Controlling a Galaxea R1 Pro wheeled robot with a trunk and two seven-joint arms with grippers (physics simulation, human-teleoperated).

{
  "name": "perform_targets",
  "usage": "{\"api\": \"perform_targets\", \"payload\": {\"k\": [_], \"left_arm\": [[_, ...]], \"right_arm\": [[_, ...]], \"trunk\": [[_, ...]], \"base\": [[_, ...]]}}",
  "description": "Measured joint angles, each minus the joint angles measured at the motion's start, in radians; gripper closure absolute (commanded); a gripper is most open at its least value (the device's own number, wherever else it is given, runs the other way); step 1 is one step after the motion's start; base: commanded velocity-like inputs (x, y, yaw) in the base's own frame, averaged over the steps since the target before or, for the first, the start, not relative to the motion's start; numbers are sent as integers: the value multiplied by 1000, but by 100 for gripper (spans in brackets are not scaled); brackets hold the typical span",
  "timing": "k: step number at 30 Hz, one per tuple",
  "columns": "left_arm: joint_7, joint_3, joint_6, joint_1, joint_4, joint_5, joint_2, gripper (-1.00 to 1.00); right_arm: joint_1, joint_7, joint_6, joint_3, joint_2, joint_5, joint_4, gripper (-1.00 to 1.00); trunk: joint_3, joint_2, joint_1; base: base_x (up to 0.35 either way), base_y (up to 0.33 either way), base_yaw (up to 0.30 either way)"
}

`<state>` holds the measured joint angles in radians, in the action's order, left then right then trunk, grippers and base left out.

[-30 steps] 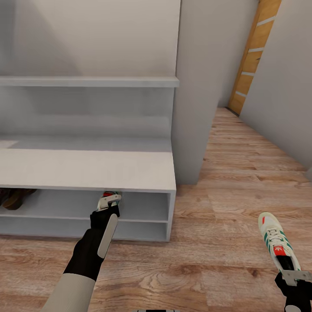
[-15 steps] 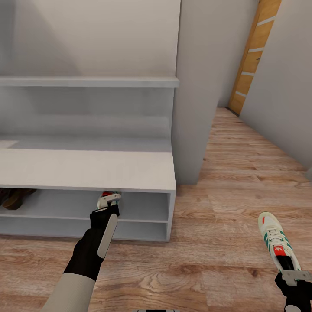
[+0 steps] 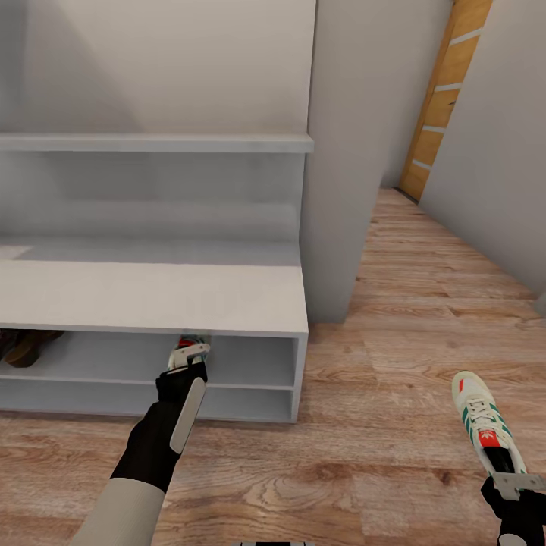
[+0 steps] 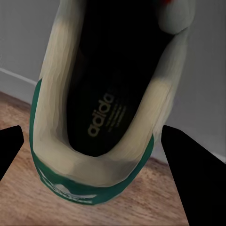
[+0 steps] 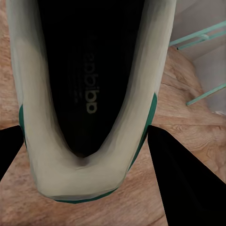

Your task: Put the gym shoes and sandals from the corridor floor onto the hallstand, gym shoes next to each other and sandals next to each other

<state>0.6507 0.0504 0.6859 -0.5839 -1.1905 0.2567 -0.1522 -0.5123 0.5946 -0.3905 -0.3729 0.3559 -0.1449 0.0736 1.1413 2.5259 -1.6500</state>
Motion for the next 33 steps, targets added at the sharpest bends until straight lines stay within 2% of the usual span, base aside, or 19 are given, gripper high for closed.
{"api": "perform_targets", "payload": {"k": [33], "left_arm": [[-1,0,0,0,9,0,3,100]], "right_arm": [[0,0,0,0,0,0,0,100]], "trunk": [[0,0,0]], "base": [[20,0,0]]}}
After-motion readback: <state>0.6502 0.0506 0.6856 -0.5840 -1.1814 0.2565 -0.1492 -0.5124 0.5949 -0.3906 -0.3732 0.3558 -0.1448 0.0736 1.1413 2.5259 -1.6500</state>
